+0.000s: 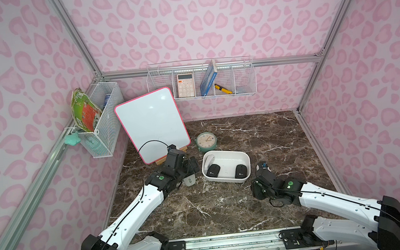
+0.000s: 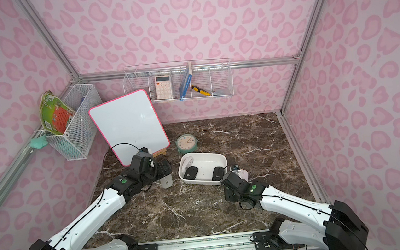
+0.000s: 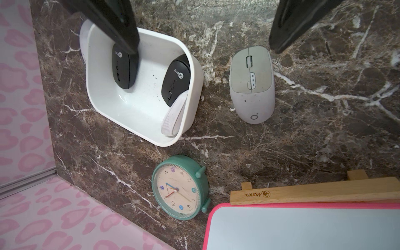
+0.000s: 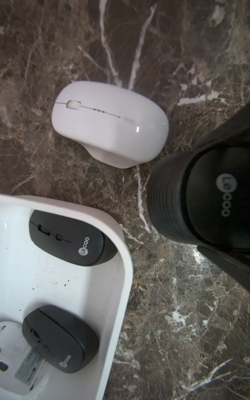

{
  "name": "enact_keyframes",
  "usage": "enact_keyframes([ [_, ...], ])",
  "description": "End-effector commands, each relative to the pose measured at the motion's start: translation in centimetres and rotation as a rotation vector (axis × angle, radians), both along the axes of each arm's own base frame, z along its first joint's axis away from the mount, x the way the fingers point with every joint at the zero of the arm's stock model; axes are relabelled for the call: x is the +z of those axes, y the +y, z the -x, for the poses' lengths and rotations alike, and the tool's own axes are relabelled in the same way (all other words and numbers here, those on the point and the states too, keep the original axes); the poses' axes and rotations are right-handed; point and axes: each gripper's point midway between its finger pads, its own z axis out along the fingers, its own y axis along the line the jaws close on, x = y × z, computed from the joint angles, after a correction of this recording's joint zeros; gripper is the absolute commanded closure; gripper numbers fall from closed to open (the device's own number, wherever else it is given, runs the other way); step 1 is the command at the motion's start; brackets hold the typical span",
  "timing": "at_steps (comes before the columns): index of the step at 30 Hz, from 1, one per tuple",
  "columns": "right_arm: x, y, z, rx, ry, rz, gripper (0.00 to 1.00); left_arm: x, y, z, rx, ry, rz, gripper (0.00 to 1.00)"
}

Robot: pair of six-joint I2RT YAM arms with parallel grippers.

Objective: Take out the mouse from the storage box
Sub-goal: Place the mouse at the center of the board.

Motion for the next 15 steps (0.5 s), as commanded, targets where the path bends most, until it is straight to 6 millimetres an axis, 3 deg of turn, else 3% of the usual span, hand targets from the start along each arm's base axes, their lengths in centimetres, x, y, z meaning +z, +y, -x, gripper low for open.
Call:
enact_keyframes([
  [1,-0.5,0.4,0.0,-0.019,0.008,-0.037,0.59,0.3,-0.5,0.1,-0.040,0.005,-0.025,0.01],
  [6,-2.3,1.1,0.6,-0.007,0.048,-0.072,0.58,0.7,-1.7,0.1,-0.089,0.028,-0.048,0.01],
  [15,-4.7,0.7,1.5,-0.015,0.090,-0.033,0.55,-0.7,-4.2,-0.1,-0.178,0.107,-0.123,0.05],
])
